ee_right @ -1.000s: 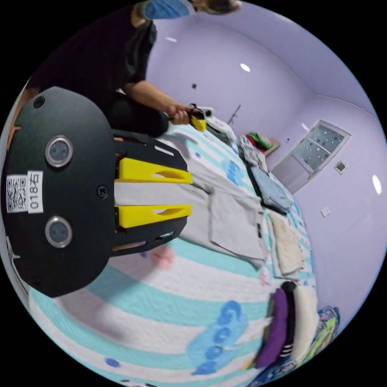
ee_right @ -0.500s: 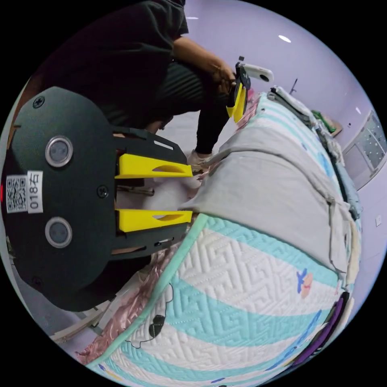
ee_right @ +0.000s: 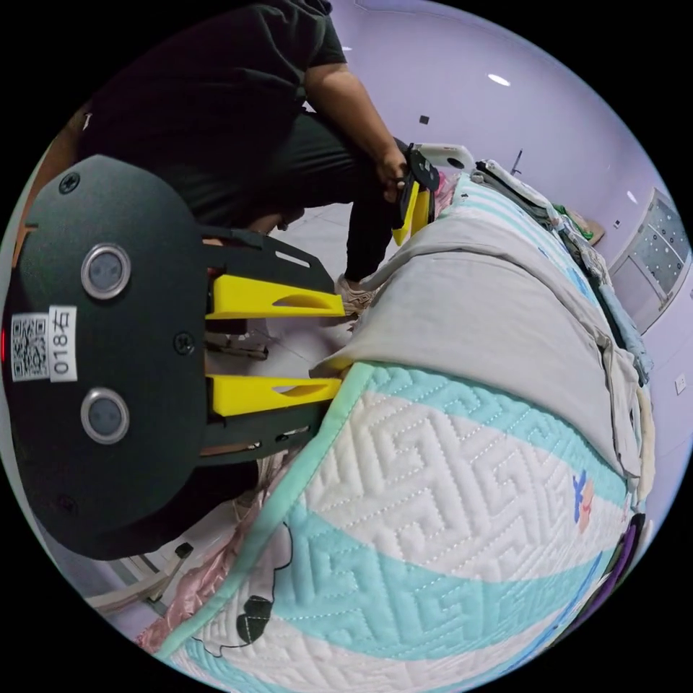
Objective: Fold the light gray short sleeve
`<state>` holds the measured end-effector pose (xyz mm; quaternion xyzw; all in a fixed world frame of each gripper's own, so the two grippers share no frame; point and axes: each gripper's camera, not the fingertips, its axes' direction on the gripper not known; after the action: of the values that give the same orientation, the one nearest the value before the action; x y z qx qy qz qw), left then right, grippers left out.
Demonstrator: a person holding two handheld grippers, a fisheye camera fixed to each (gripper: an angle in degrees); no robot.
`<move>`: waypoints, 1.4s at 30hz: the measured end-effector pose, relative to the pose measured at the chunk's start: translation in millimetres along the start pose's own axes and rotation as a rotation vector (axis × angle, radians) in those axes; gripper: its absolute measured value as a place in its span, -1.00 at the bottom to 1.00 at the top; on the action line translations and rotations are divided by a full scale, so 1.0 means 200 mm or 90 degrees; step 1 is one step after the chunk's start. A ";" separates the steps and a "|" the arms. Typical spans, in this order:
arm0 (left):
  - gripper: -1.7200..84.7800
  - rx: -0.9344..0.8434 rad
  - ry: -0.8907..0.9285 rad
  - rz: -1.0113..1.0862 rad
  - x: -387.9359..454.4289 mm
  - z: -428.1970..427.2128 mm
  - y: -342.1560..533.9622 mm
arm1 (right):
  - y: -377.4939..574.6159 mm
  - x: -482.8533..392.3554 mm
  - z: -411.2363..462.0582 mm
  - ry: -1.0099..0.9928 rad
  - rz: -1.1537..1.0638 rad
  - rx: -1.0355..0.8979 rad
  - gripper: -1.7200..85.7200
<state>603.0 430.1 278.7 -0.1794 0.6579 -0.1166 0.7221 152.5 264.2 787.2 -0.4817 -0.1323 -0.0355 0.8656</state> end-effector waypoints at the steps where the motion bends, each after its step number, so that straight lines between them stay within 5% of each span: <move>1: -0.75 0.001 0.006 0.005 0.01 0.00 -0.01 | 0.00 0.01 0.02 -0.017 -0.008 -0.002 -0.70; 11: -0.81 0.002 0.097 -0.044 -0.05 -0.03 0.00 | 0.02 0.08 0.13 -0.037 -0.023 -0.022 -0.72; 25: -0.94 -0.059 0.046 -0.068 0.02 -0.05 -0.04 | 0.01 0.04 0.31 -0.022 -0.062 -0.078 -0.87; 30: -0.81 -0.063 0.039 -0.066 0.01 -0.01 -0.03 | 0.02 0.03 0.41 0.006 -0.068 -0.123 -0.77; 34: -0.91 -0.119 0.008 -0.030 0.08 0.07 -0.07 | 0.03 0.05 0.45 -0.005 -0.056 -0.118 -0.78; 42: -0.98 -0.130 0.081 0.000 0.10 -0.08 -0.04 | 0.13 0.04 0.38 -0.022 -0.049 -0.115 -0.96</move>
<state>589.8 412.9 261.9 -0.2440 0.7109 -0.0599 0.6569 150.7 342.1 806.1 -0.5527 -0.1621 -0.0716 0.8143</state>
